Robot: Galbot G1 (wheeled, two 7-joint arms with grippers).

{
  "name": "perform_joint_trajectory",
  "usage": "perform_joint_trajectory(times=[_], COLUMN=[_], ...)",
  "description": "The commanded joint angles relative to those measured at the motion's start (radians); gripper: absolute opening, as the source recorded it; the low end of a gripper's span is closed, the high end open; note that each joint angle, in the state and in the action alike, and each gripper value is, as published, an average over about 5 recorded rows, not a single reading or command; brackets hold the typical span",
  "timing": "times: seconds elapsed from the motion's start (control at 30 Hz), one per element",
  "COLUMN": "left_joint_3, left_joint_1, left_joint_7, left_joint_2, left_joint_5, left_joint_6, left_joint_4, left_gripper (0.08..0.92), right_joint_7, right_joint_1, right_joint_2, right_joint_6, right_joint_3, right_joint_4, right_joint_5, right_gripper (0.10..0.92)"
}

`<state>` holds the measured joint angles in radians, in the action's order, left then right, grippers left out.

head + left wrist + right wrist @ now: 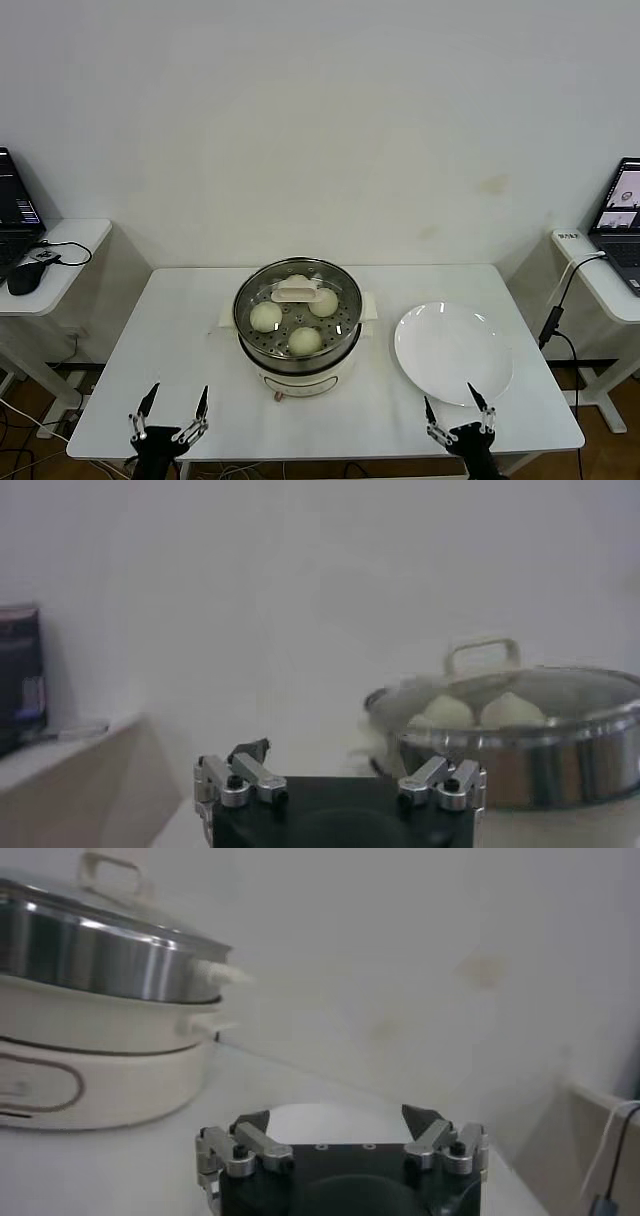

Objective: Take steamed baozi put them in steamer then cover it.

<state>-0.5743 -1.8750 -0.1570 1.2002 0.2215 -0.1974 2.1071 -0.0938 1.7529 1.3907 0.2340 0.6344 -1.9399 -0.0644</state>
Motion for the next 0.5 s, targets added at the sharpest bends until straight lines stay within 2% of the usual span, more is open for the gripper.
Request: perform_joint_trajectory(times=[0.03,0.5], left_joint_3=[-0.03,-0.027], left_joint_1=[-0.067,-0.058], left_joint_7=[0.025,0.043], left_joint_2=[0.002,-0.009], left_joint_5=[0.067,0.054], left_joint_6=[-0.075,-0.058], left_joint_4=[-0.054,-0.064], left_gripper=[0.823,0.823], right_joint_7=[-0.005,0.026], right_joint_1=[0.045,0.049], right_joint_2=[-0.016,-0.018], right_joint_6=[-0.024,-0.097], right_joint_3=[-0.022,-0.046], right_joint_4=[-0.043,-0.058], right_joint_5=[0.036,0.05], right_gripper=[0.823,0.823])
